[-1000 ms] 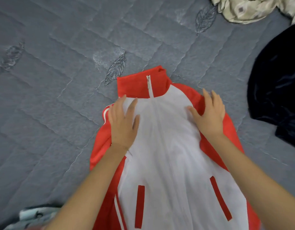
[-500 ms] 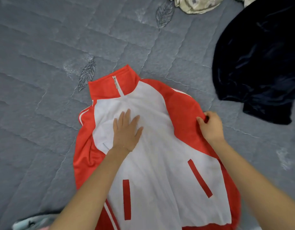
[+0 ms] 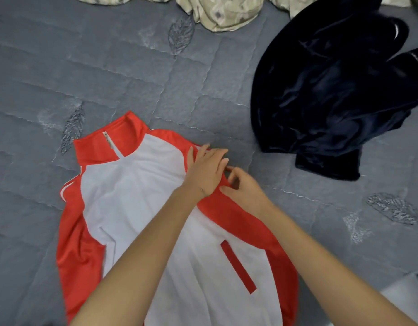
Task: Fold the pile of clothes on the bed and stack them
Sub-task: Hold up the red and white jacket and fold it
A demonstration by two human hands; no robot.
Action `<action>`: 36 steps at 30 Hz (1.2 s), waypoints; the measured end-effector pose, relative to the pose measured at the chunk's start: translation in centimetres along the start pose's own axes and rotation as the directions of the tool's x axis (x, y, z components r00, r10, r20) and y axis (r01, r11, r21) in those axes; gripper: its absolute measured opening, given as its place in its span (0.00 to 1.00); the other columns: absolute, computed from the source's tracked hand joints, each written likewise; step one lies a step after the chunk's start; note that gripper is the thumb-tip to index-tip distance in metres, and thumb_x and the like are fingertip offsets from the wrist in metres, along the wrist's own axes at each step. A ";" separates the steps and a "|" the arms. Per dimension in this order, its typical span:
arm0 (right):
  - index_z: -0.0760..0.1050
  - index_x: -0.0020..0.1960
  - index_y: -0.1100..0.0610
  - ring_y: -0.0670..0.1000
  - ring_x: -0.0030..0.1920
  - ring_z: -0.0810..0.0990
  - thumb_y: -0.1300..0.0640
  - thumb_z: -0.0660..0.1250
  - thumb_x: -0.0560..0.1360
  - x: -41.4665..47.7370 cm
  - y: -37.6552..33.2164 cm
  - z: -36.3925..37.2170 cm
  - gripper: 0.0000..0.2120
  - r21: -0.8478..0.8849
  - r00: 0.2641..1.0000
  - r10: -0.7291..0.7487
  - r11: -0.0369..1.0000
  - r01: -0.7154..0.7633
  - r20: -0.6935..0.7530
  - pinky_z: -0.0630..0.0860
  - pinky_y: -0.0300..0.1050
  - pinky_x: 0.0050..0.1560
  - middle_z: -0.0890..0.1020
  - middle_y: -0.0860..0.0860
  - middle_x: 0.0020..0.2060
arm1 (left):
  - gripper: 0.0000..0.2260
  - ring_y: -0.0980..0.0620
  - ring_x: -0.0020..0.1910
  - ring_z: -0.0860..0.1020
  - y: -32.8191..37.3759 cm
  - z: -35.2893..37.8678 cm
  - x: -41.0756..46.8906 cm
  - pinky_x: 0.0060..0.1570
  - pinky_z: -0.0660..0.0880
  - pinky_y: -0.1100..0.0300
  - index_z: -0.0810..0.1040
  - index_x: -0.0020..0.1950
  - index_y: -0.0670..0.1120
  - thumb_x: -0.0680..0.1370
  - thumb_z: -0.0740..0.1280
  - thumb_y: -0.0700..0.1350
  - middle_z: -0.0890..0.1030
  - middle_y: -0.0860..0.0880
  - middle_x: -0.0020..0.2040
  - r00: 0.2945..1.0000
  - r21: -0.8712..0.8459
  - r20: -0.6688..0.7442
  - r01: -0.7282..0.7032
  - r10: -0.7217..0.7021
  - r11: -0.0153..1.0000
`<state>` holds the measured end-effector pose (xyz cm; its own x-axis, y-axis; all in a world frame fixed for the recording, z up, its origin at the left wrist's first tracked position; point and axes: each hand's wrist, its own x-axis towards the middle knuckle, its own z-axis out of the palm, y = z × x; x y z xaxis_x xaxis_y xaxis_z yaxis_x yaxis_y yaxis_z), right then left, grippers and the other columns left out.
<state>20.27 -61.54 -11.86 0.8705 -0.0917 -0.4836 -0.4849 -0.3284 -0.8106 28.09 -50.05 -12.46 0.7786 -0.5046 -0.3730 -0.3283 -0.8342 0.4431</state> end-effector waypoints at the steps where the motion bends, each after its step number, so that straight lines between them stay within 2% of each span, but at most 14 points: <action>1: 0.64 0.36 0.53 0.51 0.51 0.78 0.63 0.69 0.72 0.2 0.3 -0.2 0.16 0.032 0.998 0.038 0.999 -0.040 0.052 0.71 0.43 0.50 0.80 0.49 0.49 | 0.16 0.49 0.71 0.60 0.2 -0.2 0.6 0.71 0.43 0.44 0.72 0.67 0.51 0.83 0.51 0.50 0.73 0.51 0.66 0.998 0.087 0.059 0.013 -0.019 0.996; 3: 0.65 0.36 0.53 0.49 0.44 0.77 0.57 0.69 0.73 0.3 0.7 -0.5 0.14 0.177 0.985 0.099 0.976 -0.124 0.142 0.71 0.45 0.46 0.80 0.51 0.42 | 0.14 0.47 0.66 0.63 0.2 -0.8 1.4 0.71 0.44 0.41 0.76 0.59 0.49 0.82 0.54 0.50 0.75 0.49 0.59 0.984 0.262 0.173 -0.016 -0.031 0.965; 5: 0.66 0.36 0.51 0.45 0.38 0.74 0.52 0.66 0.76 0.4 1.1 -0.7 0.13 0.290 0.974 0.128 0.940 -0.180 0.188 0.69 0.41 0.40 0.79 0.53 0.39 | 0.13 0.45 0.66 0.61 -0.1 -1.3 1.6 0.71 0.42 0.39 0.78 0.57 0.49 0.82 0.55 0.51 0.72 0.48 0.59 0.962 0.351 0.270 -0.055 -0.044 0.935; 8: 0.66 0.40 0.50 0.39 0.33 0.72 0.54 0.58 0.81 1.1 1.5 -1.1 0.10 0.221 0.970 0.163 0.954 -0.202 0.181 0.68 0.39 0.39 0.82 0.50 0.48 | 0.14 0.47 0.68 0.58 -0.8 -1.7 1.6 0.70 0.35 0.38 0.78 0.58 0.51 0.82 0.55 0.51 0.68 0.49 0.60 0.925 0.366 0.374 -0.078 -0.070 0.927; 10: 0.67 0.46 0.49 0.39 0.36 0.74 0.57 0.57 0.81 1.6 2.0 -1.1 0.06 0.163 0.958 0.171 0.964 -0.211 0.230 0.70 0.39 0.42 0.82 0.50 0.54 | 0.12 0.50 0.68 0.58 -1.3 -1.8 1.4 0.70 0.36 0.38 0.78 0.57 0.51 0.81 0.56 0.49 0.69 0.52 0.60 0.915 0.377 0.402 -0.119 -0.046 0.919; 12: 0.67 0.56 0.48 0.43 0.47 0.77 0.58 0.58 0.80 2.1 2.3 -1.1 0.06 0.106 0.941 0.156 0.975 -0.195 0.301 0.72 0.40 0.50 0.80 0.50 0.59 | 0.10 0.53 0.66 0.61 -1.5 -1.8 1.2 0.71 0.40 0.41 0.77 0.52 0.51 0.80 0.56 0.47 0.71 0.55 0.57 0.931 0.352 0.364 -0.178 0.042 0.919; 14: 0.68 0.63 0.46 0.46 0.56 0.76 0.51 0.60 0.78 2.4 2.4 -0.8 0.14 0.050 0.939 0.116 0.989 -0.139 0.324 0.71 0.43 0.59 0.79 0.50 0.59 | 0.10 0.55 0.62 0.65 -1.5 -1.9 1.1 0.68 0.39 0.50 0.77 0.47 0.51 0.79 0.56 0.49 0.72 0.56 0.53 0.958 0.180 0.265 -0.162 0.111 0.970; 16: 0.73 0.59 0.41 0.47 0.53 0.76 0.44 0.60 0.75 2.6 2.2 -0.9 0.13 0.012 0.947 0.091 0.995 -0.099 0.308 0.72 0.44 0.55 0.80 0.51 0.52 | 0.10 0.56 0.56 0.67 -1.3 -2.2 1.2 0.66 0.44 0.54 0.75 0.43 0.54 0.74 0.55 0.53 0.73 0.57 0.49 0.980 -0.040 0.159 -0.113 0.118 0.993; 18: 0.77 0.46 0.41 0.43 0.44 0.76 0.48 0.63 0.77 2.7 1.8 -1.6 0.05 0.073 0.962 0.075 0.993 -0.097 0.262 0.71 0.40 0.46 0.80 0.48 0.42 | 0.09 0.55 0.51 0.69 -1.4 -2.4 1.5 0.64 0.56 0.49 0.71 0.41 0.58 0.73 0.54 0.58 0.73 0.58 0.44 0.990 -0.170 0.068 -0.112 0.125 0.979; 21: 0.72 0.29 0.46 0.39 0.29 0.68 0.52 0.67 0.77 2.6 1.3 -3.6 0.17 0.146 0.988 0.040 0.987 -0.062 0.151 0.65 0.34 0.34 0.71 0.41 0.26 | 0.05 0.52 0.46 0.73 -1.5 -2.6 2.3 0.55 0.67 0.47 0.70 0.44 0.61 0.74 0.55 0.57 0.75 0.57 0.41 0.992 -0.312 -0.076 -0.122 0.103 0.942; 26: 0.74 0.40 0.58 0.47 0.34 0.70 0.54 0.68 0.77 2.7 1.4 -8.3 0.10 0.228 0.958 0.118 0.957 -0.180 0.263 0.66 0.41 0.35 0.72 0.51 0.32 | 0.08 0.56 0.42 0.71 0.3 -3.0 3.8 0.56 0.67 0.50 0.72 0.40 0.54 0.74 0.56 0.55 0.76 0.53 0.40 0.974 -0.470 -0.221 -0.069 -0.042 0.880; 30: 0.72 0.33 0.55 0.45 0.30 0.69 0.57 0.71 0.75 3.5 1.4 -12.3 0.13 0.174 0.987 0.122 0.975 -0.140 0.107 0.64 0.41 0.31 0.72 0.50 0.28 | 0.10 0.47 0.44 0.74 1.5 -2.5 5.2 0.55 0.69 0.43 0.73 0.40 0.53 0.73 0.56 0.55 0.79 0.47 0.41 0.944 -0.465 -0.290 0.004 -0.157 0.885; 33: 0.75 0.34 0.56 0.44 0.30 0.71 0.54 0.73 0.73 3.7 1.6 -14.9 0.12 0.041 0.994 0.074 0.997 -0.072 -0.076 0.66 0.40 0.32 0.75 0.49 0.28 | 0.08 0.46 0.47 0.75 2.7 -2.6 6.0 0.58 0.68 0.42 0.70 0.38 0.57 0.72 0.56 0.56 0.78 0.50 0.42 0.925 -0.472 -0.293 0.080 -0.242 0.878; 36: 0.76 0.37 0.59 0.44 0.30 0.72 0.52 0.72 0.72 3.7 0.9 -16.8 0.12 -0.053 0.972 0.004 0.998 -0.017 -0.236 0.68 0.37 0.32 0.77 0.50 0.30 | 0.09 0.47 0.50 0.75 4.2 -2.2 6.8 0.64 0.63 0.38 0.71 0.38 0.58 0.77 0.61 0.47 0.77 0.54 0.41 0.931 -0.417 -0.264 0.124 -0.250 0.901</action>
<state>24.48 -77.93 -8.84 0.8639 -0.3119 -0.3954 -0.4944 -0.3762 -0.7836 33.13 -56.47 -11.37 0.9488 -0.2024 -0.2427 0.0233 -0.7210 0.6926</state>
